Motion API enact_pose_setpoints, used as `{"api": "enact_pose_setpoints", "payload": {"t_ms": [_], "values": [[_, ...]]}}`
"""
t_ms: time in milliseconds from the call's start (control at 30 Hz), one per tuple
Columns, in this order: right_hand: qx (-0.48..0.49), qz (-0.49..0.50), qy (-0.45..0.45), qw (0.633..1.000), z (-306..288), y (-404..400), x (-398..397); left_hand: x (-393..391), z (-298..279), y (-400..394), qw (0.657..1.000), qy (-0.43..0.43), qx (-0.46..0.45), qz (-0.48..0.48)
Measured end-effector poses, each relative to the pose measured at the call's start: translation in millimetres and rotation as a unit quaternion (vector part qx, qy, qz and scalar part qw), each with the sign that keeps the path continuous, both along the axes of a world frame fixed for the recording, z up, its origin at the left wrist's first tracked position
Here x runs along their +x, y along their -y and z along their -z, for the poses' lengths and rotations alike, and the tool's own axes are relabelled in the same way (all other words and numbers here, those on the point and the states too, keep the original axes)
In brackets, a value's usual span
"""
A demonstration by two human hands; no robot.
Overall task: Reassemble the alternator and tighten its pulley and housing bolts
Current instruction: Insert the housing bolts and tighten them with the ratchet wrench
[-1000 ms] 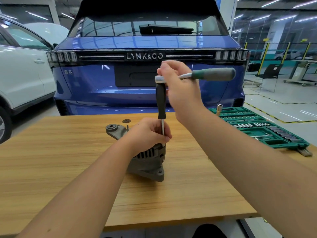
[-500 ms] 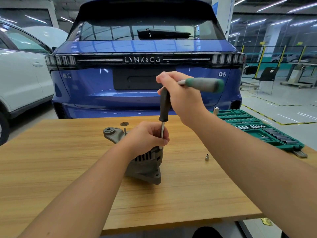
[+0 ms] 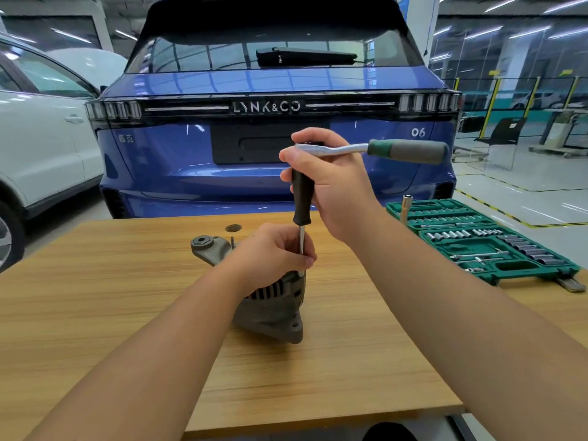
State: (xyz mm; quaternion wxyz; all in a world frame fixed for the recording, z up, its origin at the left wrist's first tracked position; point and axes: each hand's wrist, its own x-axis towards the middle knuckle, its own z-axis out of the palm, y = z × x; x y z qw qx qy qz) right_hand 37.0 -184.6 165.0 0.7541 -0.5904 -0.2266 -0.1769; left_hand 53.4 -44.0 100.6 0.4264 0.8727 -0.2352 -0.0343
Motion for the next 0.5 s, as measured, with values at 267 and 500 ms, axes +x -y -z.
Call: {"api": "enact_pose_setpoints", "payload": {"t_ms": [267,500], "values": [[-0.009,0.223,0.09,0.971,12,-21,0,1,5,15,0.999,0.033,0.004,-0.032],[0.028,-0.009,0.003,1.0,8,-7,11,6,3,19,0.998,0.02,0.023,-0.054]]}}
